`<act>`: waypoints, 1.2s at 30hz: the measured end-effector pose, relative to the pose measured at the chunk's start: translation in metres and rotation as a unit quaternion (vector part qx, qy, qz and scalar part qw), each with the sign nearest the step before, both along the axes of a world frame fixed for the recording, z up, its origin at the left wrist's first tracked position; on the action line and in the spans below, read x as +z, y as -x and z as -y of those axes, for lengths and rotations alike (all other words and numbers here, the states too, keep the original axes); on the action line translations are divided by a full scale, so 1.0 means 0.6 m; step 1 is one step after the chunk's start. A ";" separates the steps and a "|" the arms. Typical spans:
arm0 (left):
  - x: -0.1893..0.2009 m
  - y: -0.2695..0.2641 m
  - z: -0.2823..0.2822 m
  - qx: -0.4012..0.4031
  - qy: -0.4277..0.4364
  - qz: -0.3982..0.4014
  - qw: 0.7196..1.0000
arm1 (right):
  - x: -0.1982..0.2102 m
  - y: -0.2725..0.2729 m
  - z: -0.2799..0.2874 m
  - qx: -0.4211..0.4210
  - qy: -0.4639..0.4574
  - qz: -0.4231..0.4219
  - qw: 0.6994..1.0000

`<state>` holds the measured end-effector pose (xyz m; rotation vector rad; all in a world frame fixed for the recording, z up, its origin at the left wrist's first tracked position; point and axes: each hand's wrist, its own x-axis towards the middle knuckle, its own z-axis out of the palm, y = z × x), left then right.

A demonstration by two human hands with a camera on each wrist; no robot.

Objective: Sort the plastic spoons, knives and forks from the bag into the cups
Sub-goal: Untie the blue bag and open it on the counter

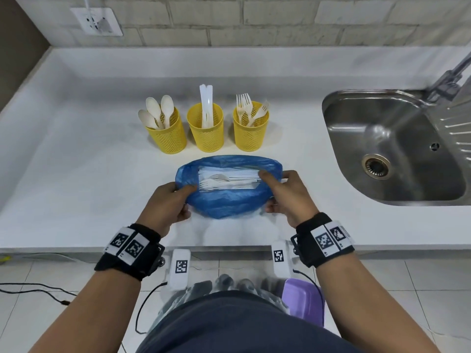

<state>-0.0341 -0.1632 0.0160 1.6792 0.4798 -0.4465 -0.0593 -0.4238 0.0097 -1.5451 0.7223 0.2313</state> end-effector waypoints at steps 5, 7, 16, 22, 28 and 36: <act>0.013 0.005 0.006 0.027 0.079 0.021 0.996 | 0.008 -0.007 -0.015 -0.058 -0.117 0.062 0.989; 0.016 0.002 0.003 0.078 0.176 -0.021 0.981 | 0.011 -0.009 -0.013 -0.094 -0.203 0.064 0.973; 0.006 0.000 -0.004 0.146 0.318 -0.122 0.929 | -0.008 -0.002 -0.003 -0.117 -0.206 0.026 0.971; 0.003 -0.044 -0.005 0.007 -0.123 0.050 0.991 | -0.010 -0.037 0.019 0.058 0.215 0.075 0.972; 0.011 -0.083 0.007 -0.140 -0.336 0.221 0.905 | -0.005 -0.090 0.036 0.229 0.358 0.136 0.895; 0.026 -0.110 0.011 0.069 0.175 -0.071 0.980 | -0.016 -0.112 0.052 0.041 -0.141 -0.003 0.989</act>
